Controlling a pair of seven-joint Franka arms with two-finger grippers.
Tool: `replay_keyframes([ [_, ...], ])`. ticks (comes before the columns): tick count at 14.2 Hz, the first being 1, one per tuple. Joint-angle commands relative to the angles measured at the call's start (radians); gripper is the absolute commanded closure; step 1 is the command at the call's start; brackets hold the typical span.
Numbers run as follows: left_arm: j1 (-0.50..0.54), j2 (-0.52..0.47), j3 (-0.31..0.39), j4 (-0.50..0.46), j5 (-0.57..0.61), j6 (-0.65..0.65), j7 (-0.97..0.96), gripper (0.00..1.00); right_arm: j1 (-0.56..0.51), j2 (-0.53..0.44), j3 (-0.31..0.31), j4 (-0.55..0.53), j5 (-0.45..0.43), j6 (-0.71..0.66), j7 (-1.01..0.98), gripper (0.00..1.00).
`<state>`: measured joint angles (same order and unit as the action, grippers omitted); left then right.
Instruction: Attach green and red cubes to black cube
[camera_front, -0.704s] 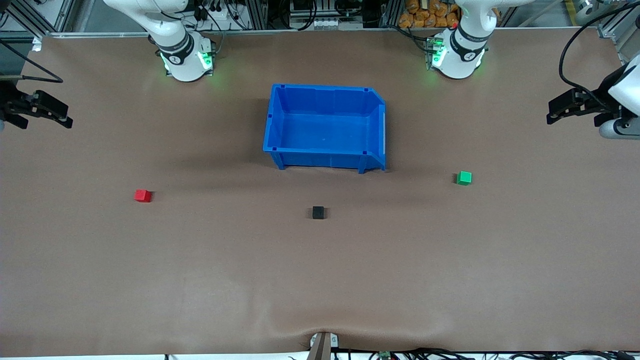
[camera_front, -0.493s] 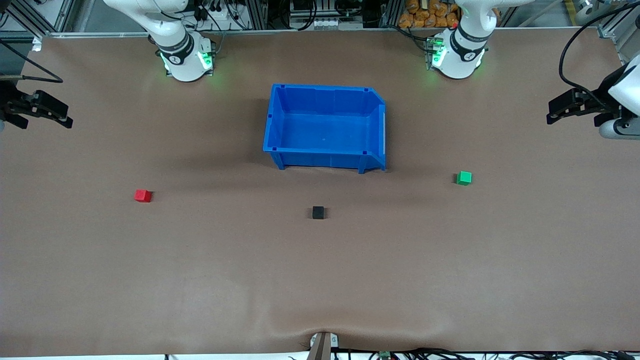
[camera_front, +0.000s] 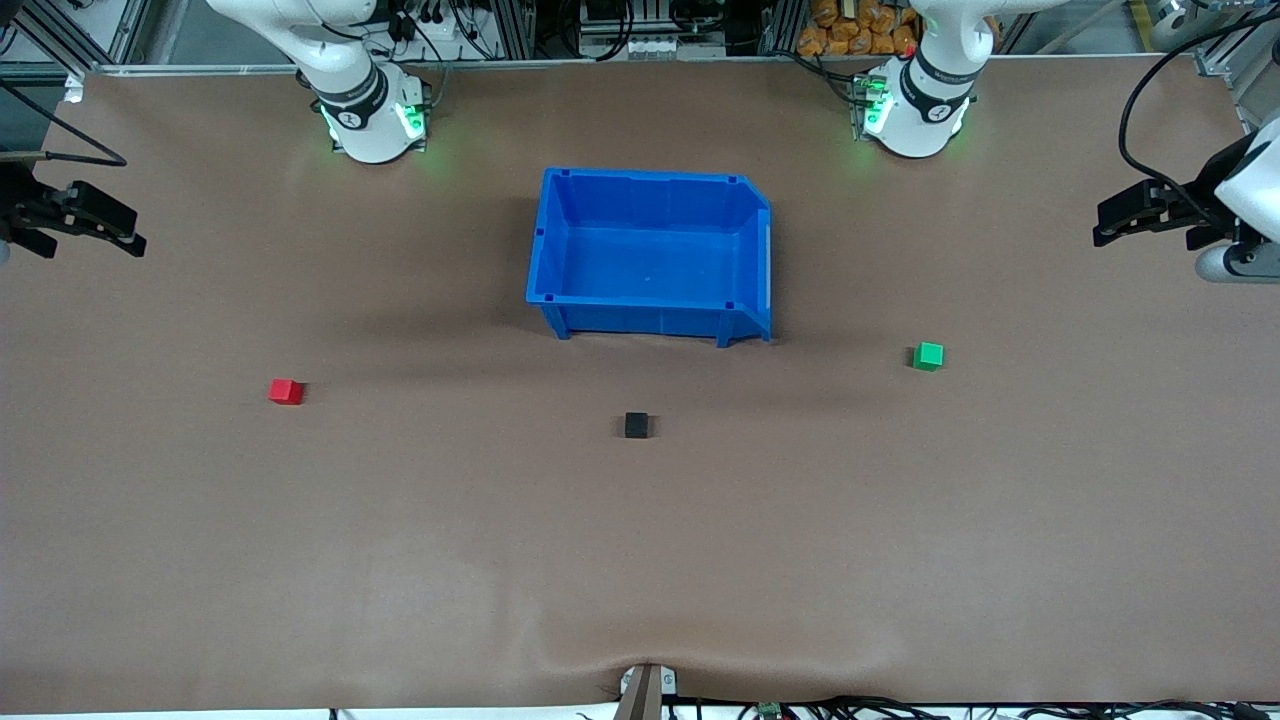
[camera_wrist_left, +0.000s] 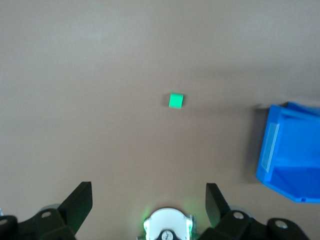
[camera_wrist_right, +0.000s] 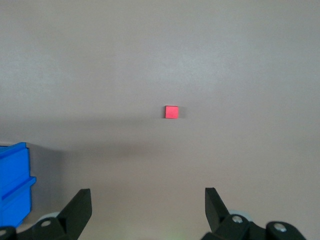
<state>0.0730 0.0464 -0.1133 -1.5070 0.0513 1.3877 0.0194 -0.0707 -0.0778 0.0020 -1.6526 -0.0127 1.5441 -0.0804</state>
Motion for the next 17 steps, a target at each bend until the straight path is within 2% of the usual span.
replay_keyframes([
  [1,0.016,0.065,-0.005,0.008,-0.014,-0.019,-0.013,0.00,0.000,0.015,-0.001,0.025,-0.004,-0.018,0.002,0.00],
  [3,0.004,0.118,-0.014,-0.018,-0.016,-0.001,-0.035,0.00,-0.004,0.021,-0.001,0.027,-0.006,-0.015,0.002,0.00],
  [4,0.004,0.116,-0.017,-0.069,-0.016,0.045,-0.051,0.00,-0.009,0.038,-0.002,0.025,-0.006,-0.010,0.002,0.00],
  [8,0.010,0.026,-0.039,-0.384,-0.018,0.339,-0.061,0.00,-0.029,0.110,-0.004,0.027,-0.007,-0.010,-0.002,0.00],
  [12,0.010,0.021,-0.055,-0.612,-0.018,0.603,-0.068,0.00,-0.089,0.307,-0.005,0.030,0.025,0.043,0.004,0.00],
  [13,0.010,0.021,-0.055,-0.687,-0.018,0.699,-0.072,0.00,-0.121,0.382,-0.005,0.028,0.060,0.085,0.002,0.00],
  [15,0.013,0.035,-0.055,-0.821,-0.018,0.914,-0.072,0.00,-0.156,0.525,-0.005,0.028,0.196,0.161,-0.007,0.00],
  [17,0.016,0.082,-0.054,-0.890,-0.018,1.075,-0.070,0.00,-0.155,0.637,-0.007,0.028,0.211,0.233,-0.012,0.00],
])
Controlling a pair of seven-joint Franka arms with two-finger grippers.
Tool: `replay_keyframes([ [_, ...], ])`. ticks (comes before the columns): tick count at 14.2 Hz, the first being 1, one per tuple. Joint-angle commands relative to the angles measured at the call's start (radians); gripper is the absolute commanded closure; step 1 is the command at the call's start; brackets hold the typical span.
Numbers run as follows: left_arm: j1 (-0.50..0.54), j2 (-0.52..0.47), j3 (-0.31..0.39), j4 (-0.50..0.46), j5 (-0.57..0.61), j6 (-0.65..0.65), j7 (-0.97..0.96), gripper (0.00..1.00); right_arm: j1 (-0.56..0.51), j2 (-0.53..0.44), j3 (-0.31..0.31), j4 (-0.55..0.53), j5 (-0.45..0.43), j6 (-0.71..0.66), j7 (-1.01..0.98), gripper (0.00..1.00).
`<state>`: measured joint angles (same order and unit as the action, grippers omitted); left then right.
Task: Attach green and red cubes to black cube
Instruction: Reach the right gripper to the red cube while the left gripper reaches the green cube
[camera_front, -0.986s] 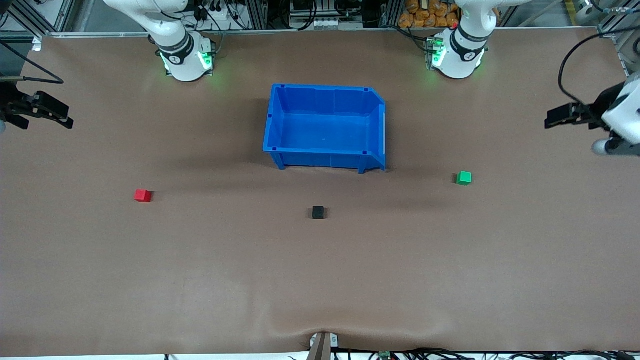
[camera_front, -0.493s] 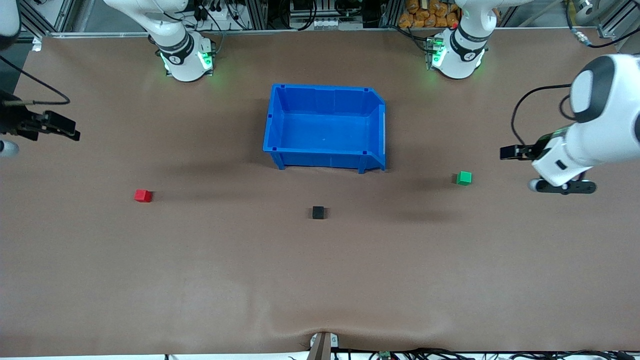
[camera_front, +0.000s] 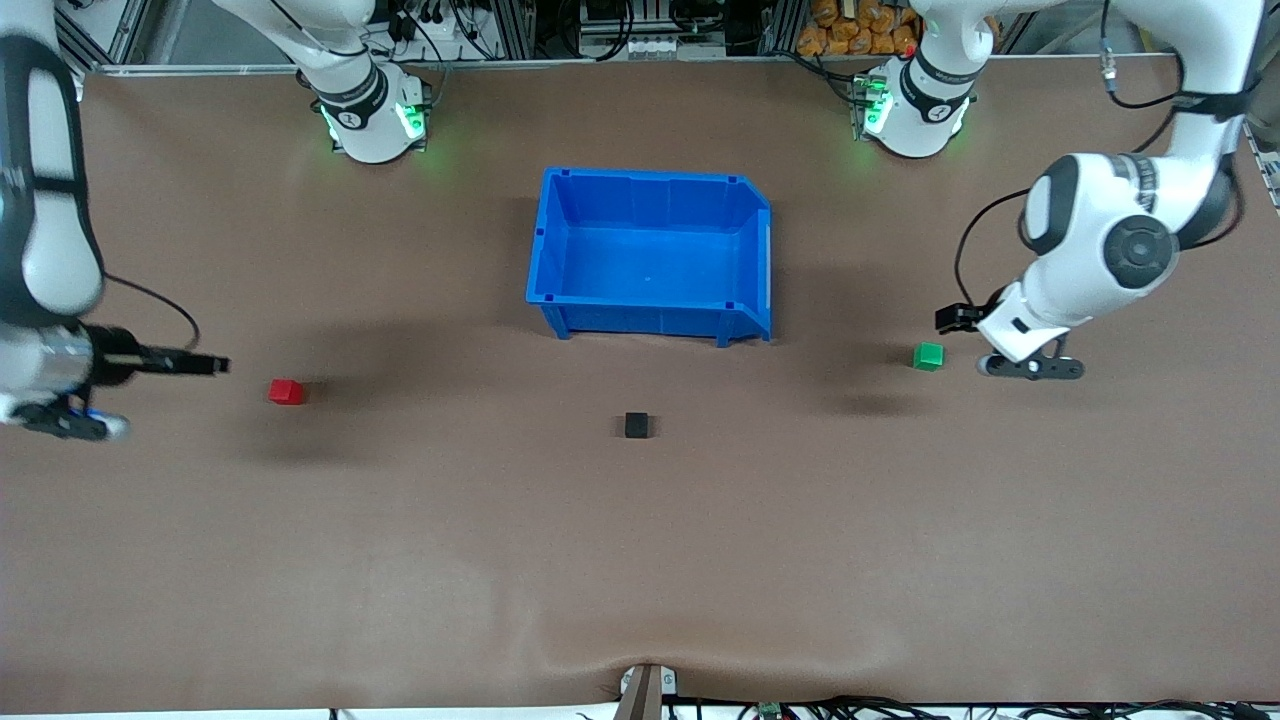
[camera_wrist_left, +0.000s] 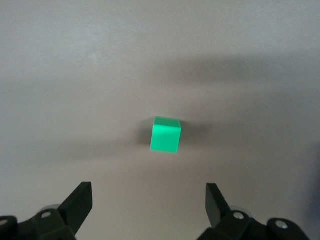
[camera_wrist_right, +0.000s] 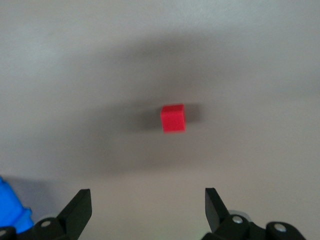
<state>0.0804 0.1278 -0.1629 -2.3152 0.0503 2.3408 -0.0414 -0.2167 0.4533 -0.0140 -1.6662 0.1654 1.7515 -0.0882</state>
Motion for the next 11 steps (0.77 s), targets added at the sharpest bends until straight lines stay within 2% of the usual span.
replay_keyframes([
  [1,0.009,0.031,-0.004,-0.082,-0.015,0.149,-0.009,0.00,-0.006,0.148,0.009,0.039,0.029,0.052,-0.005,0.00],
  [2,0.007,0.058,-0.004,-0.081,-0.014,0.172,-0.009,0.00,-0.004,0.189,0.011,0.039,0.022,0.068,-0.005,0.00],
  [4,0.007,0.111,-0.004,-0.081,-0.007,0.219,-0.008,0.00,0.000,0.231,0.011,0.039,-0.021,0.130,-0.025,0.00],
  [6,0.006,0.156,-0.004,-0.070,0.000,0.262,-0.005,0.00,0.013,0.255,0.014,0.039,-0.035,0.137,-0.033,0.00],
  [8,0.002,0.193,-0.004,-0.043,0.000,0.281,-0.003,0.00,0.028,0.263,0.012,0.036,-0.043,0.138,-0.054,0.31],
  [10,0.002,0.213,-0.004,-0.032,0.000,0.281,0.004,0.00,0.028,0.295,0.012,0.037,-0.043,0.137,-0.058,1.00],
  [11,0.002,0.220,-0.003,-0.029,0.002,0.282,0.012,0.00,0.028,0.297,0.014,0.042,-0.037,0.137,-0.044,1.00],
])
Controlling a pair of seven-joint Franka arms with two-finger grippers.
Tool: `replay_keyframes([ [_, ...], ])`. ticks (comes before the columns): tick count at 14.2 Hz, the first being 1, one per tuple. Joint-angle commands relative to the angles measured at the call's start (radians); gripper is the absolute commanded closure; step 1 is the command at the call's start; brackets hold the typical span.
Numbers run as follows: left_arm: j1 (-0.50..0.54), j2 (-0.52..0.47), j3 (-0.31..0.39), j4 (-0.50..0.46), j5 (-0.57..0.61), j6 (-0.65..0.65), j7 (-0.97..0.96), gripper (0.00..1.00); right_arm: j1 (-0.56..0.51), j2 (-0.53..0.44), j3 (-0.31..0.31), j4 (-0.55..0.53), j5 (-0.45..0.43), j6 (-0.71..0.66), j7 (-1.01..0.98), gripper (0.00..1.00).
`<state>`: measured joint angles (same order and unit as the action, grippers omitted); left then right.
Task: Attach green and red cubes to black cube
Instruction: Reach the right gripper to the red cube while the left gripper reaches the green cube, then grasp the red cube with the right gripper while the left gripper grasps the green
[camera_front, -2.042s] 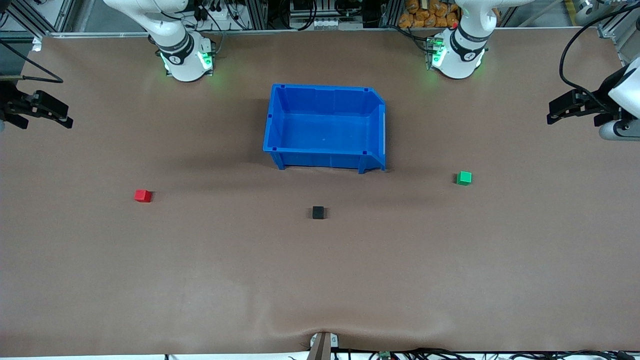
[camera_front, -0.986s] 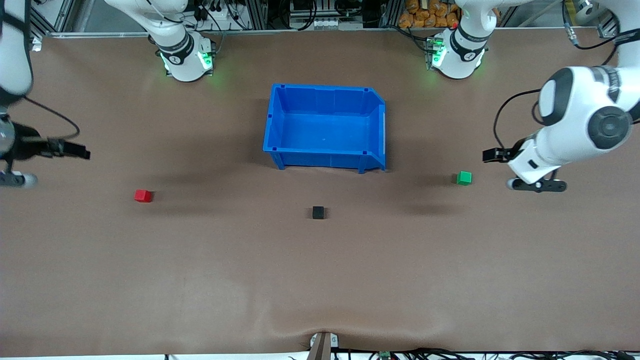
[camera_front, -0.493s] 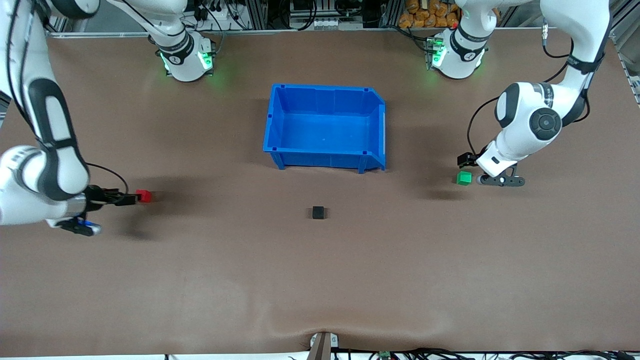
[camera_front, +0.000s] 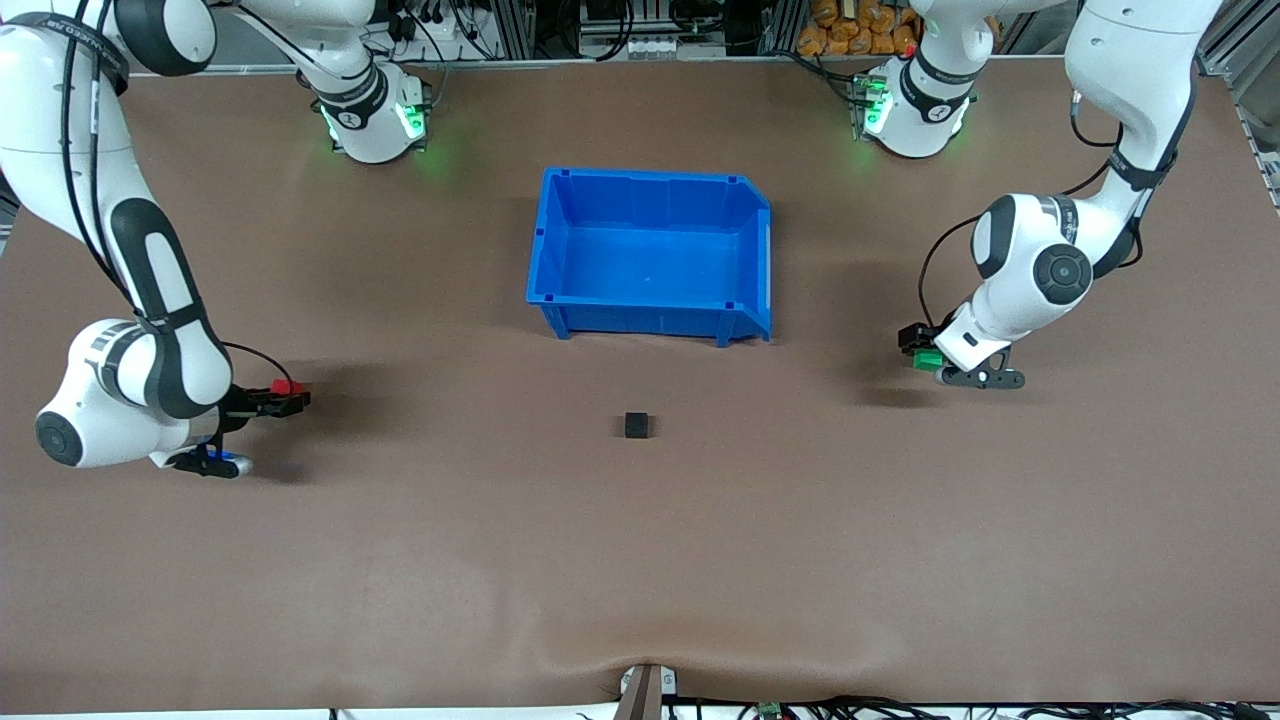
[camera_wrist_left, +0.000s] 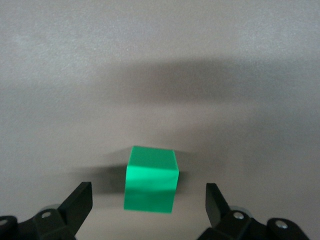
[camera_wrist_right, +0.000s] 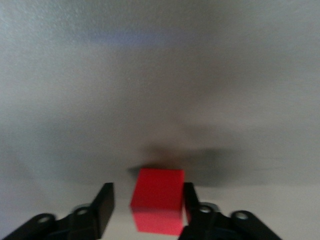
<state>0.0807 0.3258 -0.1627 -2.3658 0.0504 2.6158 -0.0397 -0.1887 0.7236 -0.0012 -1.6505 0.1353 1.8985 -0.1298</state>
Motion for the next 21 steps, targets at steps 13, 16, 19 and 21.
replay_keyframes([
  [13,-0.001,0.052,-0.004,0.071,0.000,-0.005,-0.034,1.00,0.366,0.031,0.089,0.239,0.383,0.075,1.152,1.00],
  [16,-0.007,0.038,-0.023,0.132,0.000,-0.057,-0.236,1.00,0.465,0.066,0.090,0.235,0.414,0.241,1.389,1.00],
  [19,-0.030,0.055,-0.069,0.314,-0.001,-0.242,-0.527,1.00,0.537,0.108,0.089,0.233,0.420,0.325,1.530,1.00],
  [21,-0.082,0.094,-0.070,0.431,-0.003,-0.315,-0.751,1.00,0.563,0.117,0.089,0.233,0.422,0.350,1.613,1.00],
])
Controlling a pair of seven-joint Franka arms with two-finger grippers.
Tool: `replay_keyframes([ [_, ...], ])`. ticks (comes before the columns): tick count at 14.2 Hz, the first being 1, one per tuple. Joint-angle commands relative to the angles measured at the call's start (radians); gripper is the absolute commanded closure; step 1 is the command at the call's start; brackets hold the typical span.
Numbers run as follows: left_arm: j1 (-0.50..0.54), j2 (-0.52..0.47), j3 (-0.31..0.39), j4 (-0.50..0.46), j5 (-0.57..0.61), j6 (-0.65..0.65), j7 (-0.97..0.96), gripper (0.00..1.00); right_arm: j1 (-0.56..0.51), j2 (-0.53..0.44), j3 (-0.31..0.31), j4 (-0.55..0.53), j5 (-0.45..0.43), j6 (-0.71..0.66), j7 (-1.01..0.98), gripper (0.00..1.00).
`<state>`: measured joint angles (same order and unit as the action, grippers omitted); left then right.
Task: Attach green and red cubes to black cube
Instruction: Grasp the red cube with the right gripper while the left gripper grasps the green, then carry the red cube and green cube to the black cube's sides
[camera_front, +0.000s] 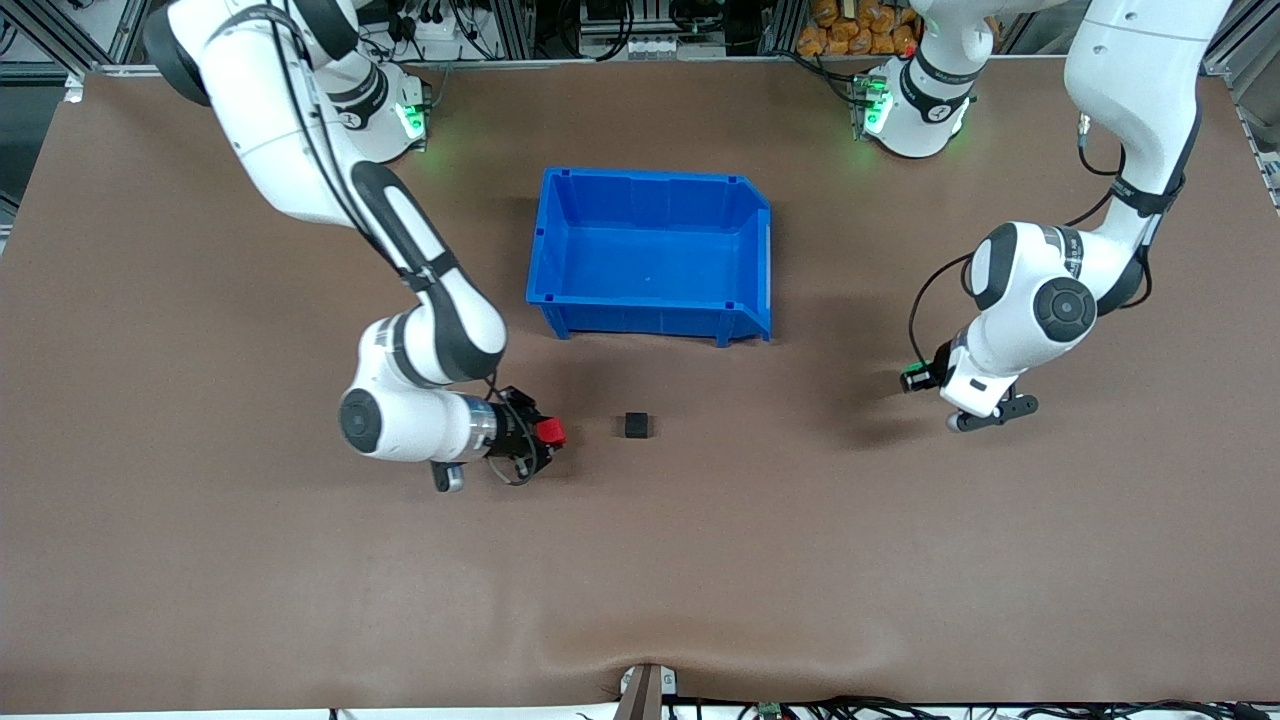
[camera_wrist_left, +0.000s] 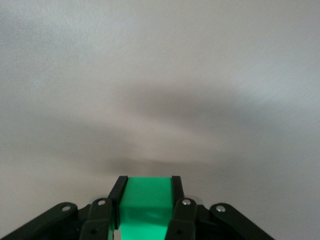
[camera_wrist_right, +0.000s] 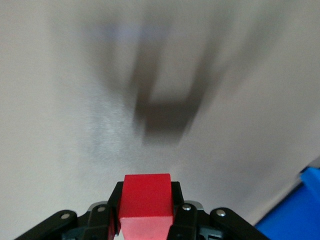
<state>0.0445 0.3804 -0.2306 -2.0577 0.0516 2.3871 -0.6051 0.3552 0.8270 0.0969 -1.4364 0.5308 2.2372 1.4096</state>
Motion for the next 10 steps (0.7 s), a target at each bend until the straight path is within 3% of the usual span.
replay_keyframes([
  [1,-0.070,0.061,-0.003,0.169,-0.004,-0.104,-0.299,1.00,0.027,0.015,-0.010,0.019,0.026,0.024,0.112,1.00],
  [5,-0.193,0.145,-0.003,0.325,-0.009,-0.109,-0.831,1.00,0.070,0.044,-0.009,0.019,0.046,0.100,0.150,1.00],
  [10,-0.359,0.320,0.008,0.537,-0.001,-0.109,-1.358,1.00,0.119,0.076,-0.010,0.019,0.055,0.180,0.150,1.00],
])
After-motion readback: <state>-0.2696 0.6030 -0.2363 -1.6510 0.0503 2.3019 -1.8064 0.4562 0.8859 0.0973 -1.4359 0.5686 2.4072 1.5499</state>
